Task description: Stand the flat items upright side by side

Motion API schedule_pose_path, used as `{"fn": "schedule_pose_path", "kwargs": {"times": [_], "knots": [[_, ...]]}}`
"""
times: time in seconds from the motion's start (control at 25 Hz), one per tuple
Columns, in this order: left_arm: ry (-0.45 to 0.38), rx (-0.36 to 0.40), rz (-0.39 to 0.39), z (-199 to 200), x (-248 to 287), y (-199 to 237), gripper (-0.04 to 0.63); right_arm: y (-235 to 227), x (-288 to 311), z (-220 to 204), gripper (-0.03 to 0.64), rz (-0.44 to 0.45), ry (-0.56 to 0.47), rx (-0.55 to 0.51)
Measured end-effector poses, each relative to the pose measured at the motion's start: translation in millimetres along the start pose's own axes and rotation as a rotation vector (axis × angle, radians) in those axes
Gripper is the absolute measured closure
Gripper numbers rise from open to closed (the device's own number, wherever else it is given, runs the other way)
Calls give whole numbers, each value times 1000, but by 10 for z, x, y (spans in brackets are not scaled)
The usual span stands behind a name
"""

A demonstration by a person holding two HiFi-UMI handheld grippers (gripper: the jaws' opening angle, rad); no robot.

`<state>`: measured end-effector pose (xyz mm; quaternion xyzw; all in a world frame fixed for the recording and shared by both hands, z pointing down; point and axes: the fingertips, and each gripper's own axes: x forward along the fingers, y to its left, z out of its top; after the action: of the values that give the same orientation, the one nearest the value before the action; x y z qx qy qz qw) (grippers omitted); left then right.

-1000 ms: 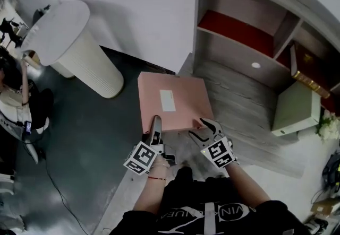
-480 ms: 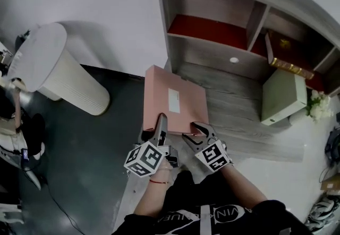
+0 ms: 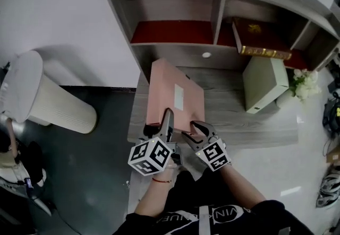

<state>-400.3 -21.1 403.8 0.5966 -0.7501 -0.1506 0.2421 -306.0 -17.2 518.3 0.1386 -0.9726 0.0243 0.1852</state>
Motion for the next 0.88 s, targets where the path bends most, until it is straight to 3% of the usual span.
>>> {"fn": "schedule_pose_path", "kwargs": {"times": [0.48, 0.88], "knots": [[97, 146, -123, -436, 658, -1299, 308, -947, -772, -213, 394, -150, -21, 131], [123, 232, -169, -806, 963, -2106, 307, -1536, -1288, -419, 400, -214, -42, 190]]}}
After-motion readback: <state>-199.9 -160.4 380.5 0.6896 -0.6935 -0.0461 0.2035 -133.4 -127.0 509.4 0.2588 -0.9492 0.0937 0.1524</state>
